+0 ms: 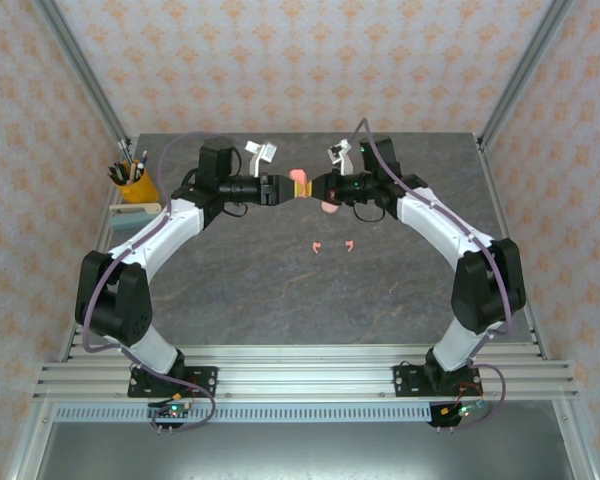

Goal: Insert the wireless bluetooth earbuds into the charging case

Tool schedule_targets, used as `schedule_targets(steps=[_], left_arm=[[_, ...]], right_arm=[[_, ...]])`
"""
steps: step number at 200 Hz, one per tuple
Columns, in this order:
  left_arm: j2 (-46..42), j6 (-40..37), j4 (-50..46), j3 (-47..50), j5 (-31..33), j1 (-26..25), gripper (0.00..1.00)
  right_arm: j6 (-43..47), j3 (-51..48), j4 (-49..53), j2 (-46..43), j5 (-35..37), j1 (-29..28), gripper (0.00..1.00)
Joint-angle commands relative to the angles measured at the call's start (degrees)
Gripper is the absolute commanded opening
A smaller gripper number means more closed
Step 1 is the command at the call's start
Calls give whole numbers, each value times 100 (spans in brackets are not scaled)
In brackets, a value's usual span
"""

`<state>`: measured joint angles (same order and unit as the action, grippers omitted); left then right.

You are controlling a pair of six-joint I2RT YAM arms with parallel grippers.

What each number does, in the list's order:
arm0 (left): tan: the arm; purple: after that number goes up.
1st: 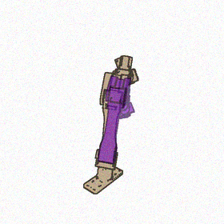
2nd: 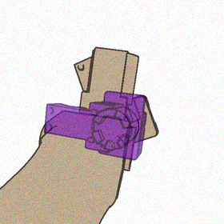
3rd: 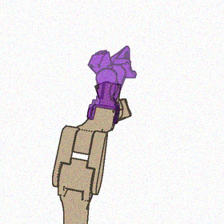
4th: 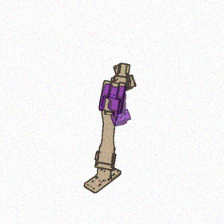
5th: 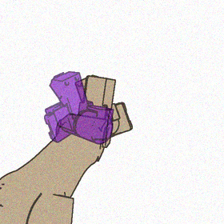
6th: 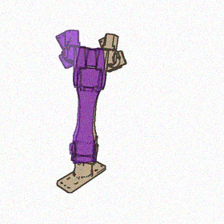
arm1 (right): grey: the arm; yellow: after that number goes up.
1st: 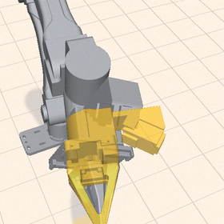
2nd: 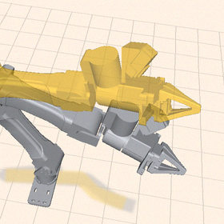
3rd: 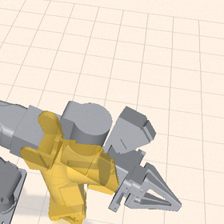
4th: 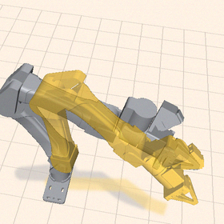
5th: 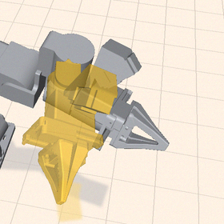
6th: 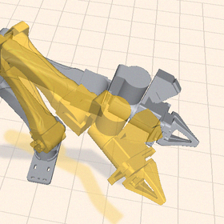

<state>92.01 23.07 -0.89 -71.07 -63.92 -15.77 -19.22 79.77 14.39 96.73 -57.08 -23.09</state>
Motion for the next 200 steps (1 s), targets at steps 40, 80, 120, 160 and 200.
schedule_targets(steps=[40,80,120,160,200], left_arm=[[37,-1194,-1756,-1114,-126,306,71],[693,-2489,-3940,-2449,-627,567,71],[1969,-4409,-6891,-4138,-1326,584,72],[2383,-4778,-7224,-4186,-1599,458,66],[2632,-5689,-8137,-4283,-1971,347,61]], right_arm=[[1698,1308,2079,291,676,68,0],[2775,1898,3189,425,977,68,0],[3522,2232,4001,442,1406,-10,0],[3811,2474,4443,616,1658,-235,0],[3921,2667,4587,875,1898,-507,0]])
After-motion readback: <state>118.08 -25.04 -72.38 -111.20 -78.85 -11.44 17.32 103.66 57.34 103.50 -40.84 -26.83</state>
